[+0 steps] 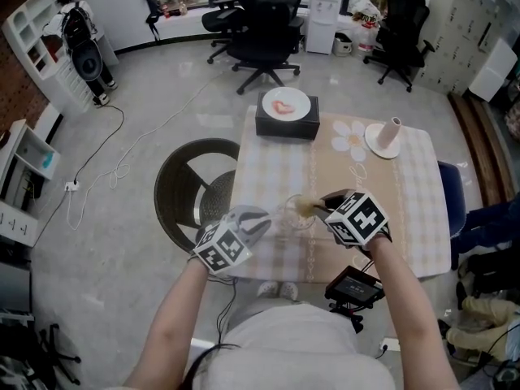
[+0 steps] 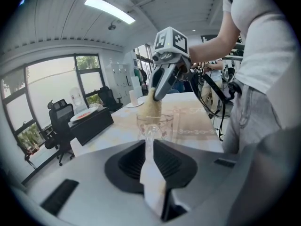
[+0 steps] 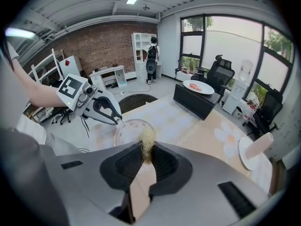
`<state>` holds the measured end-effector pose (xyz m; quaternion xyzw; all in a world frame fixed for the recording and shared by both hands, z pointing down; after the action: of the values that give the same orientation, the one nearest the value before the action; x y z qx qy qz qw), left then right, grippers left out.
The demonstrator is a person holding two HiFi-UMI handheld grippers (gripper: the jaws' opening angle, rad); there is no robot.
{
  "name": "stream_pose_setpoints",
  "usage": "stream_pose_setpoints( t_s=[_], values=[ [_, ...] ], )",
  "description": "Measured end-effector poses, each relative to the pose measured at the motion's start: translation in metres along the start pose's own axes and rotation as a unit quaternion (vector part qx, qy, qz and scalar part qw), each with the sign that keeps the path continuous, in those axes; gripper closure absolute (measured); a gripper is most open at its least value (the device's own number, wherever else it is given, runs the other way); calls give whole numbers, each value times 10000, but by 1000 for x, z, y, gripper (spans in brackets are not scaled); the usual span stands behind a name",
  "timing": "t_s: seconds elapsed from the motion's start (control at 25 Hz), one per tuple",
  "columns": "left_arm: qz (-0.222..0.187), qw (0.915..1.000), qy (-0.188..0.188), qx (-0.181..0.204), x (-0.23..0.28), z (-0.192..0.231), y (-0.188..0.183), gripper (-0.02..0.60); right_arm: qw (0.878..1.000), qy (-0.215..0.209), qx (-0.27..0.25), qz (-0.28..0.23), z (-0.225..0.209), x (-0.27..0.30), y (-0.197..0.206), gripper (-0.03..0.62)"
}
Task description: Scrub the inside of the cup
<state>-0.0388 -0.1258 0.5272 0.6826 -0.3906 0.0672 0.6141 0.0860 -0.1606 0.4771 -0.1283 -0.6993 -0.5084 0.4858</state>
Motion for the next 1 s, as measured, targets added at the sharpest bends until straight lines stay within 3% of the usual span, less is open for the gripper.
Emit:
stream_pose_setpoints(
  t_s=[0.48, 1.0],
  values=[
    [26, 9999, -13, 146, -1, -2, -3, 525, 9966, -714, -17, 417, 32, -1, 15, 540],
    [136, 9989, -118, 428, 1, -1, -1, 525, 9892, -1406, 405, 69, 49, 11, 2, 540]
  ],
)
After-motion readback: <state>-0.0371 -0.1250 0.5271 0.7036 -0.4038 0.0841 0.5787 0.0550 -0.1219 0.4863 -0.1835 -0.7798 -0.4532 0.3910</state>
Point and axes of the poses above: the fingertips, and each gripper's own axes: x forward along the fingers, z to its left, y out of its underside, the point moved 2 cm from there along -x, backward along the fingers
